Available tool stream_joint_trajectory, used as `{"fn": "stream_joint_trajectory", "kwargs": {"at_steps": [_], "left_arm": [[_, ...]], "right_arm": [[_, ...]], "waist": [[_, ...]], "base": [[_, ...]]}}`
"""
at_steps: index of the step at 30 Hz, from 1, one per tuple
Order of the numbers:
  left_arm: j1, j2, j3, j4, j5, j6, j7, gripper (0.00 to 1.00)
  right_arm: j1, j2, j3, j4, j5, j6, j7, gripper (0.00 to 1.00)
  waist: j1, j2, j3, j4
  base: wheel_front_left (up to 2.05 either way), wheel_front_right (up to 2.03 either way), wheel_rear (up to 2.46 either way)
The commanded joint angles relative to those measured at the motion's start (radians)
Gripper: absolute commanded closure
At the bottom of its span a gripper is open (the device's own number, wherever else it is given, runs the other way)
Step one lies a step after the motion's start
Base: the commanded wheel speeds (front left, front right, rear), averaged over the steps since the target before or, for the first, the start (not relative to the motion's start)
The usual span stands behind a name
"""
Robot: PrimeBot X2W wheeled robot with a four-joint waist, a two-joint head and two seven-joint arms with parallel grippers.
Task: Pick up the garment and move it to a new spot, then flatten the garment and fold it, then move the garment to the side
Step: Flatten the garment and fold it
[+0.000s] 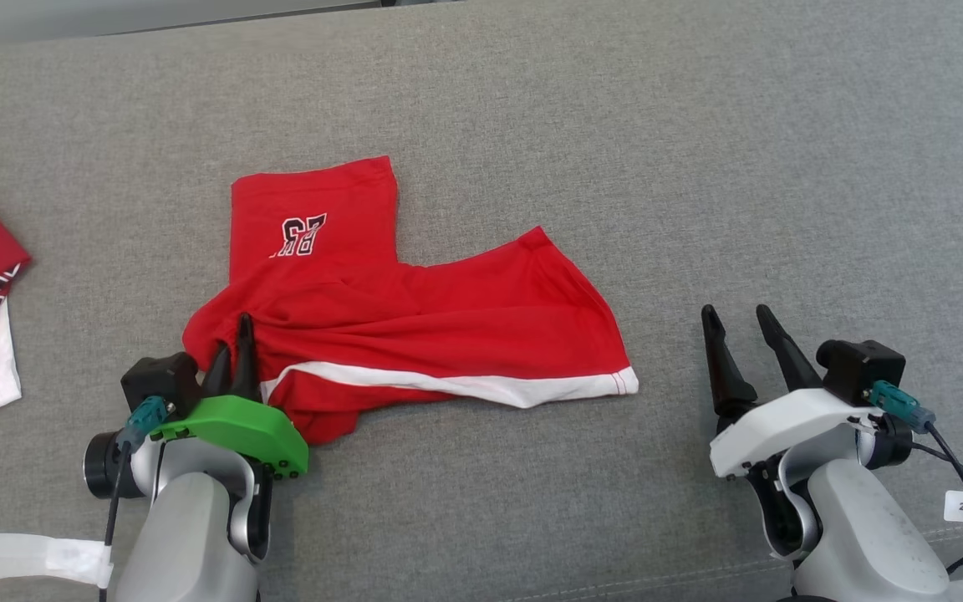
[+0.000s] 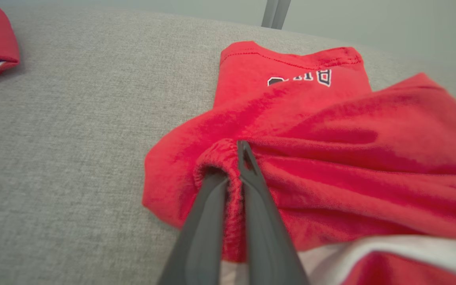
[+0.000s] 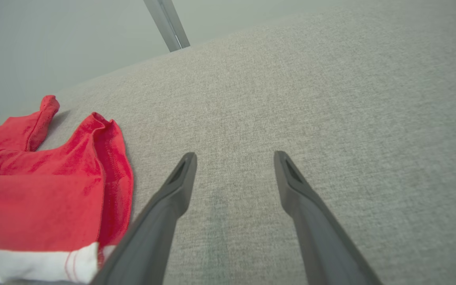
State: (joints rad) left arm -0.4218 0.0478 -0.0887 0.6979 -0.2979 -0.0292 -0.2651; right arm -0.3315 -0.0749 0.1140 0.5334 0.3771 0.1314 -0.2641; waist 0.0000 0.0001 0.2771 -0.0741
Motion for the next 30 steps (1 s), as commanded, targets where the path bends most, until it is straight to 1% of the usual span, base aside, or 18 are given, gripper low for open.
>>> {"fn": "stream_joint_trajectory", "kwargs": {"at_steps": [1, 2, 6, 9, 16, 20, 30], "left_arm": [[-0.014, 0.005, 0.014, 0.006, 0.015, -0.004, 0.000, 0.20], [-0.011, 0.006, 0.018, 0.004, 0.019, -0.011, 0.000, 0.00], [0.028, 0.006, 0.025, -0.059, 0.016, -0.033, 0.000, 0.00], [0.067, 0.005, 0.014, -0.124, 0.005, -0.038, 0.000, 0.00], [0.154, 0.005, -0.019, -0.233, -0.028, -0.026, 0.000, 0.00], [0.182, 0.005, -0.043, -0.236, -0.045, -0.027, 0.000, 0.00], [0.169, 0.005, -0.060, -0.211, -0.034, -0.036, 0.000, 0.00]], "right_arm": [[-0.006, 0.005, 0.011, -0.014, 0.014, -0.001, 0.001, 0.00], [-0.004, 0.006, 0.024, -0.023, 0.020, -0.001, 0.001, 0.00], [0.014, -0.007, 0.081, -0.055, 0.056, -0.001, 0.001, 0.00], [0.025, -0.018, 0.133, -0.071, 0.080, -0.001, 0.001, 0.00], [0.041, -0.050, 0.267, -0.069, 0.124, -0.001, 0.001, 0.00], [0.019, -0.062, 0.305, -0.025, 0.143, -0.001, 0.001, 0.00], [-0.032, -0.061, 0.330, 0.068, 0.151, -0.001, 0.001, 0.00]], "waist": [[0.0000, -0.0001, -0.001, 0.002], [0.0000, -0.0001, -0.005, 0.007], [0.0000, -0.0001, -0.028, 0.033], [0.0000, -0.0001, -0.048, 0.057], [0.0000, -0.0001, -0.080, 0.102], [0.0000, -0.0001, -0.081, 0.124], [0.0000, -0.0001, -0.066, 0.154]], "base": [[0.00, 0.00, 0.00], [0.00, 0.00, 0.00], [0.00, 0.00, 0.00], [0.00, 0.00, 0.00], [0.00, 0.00, 0.00], [0.00, 0.00, 0.00], [0.00, 0.00, 0.00]]}}
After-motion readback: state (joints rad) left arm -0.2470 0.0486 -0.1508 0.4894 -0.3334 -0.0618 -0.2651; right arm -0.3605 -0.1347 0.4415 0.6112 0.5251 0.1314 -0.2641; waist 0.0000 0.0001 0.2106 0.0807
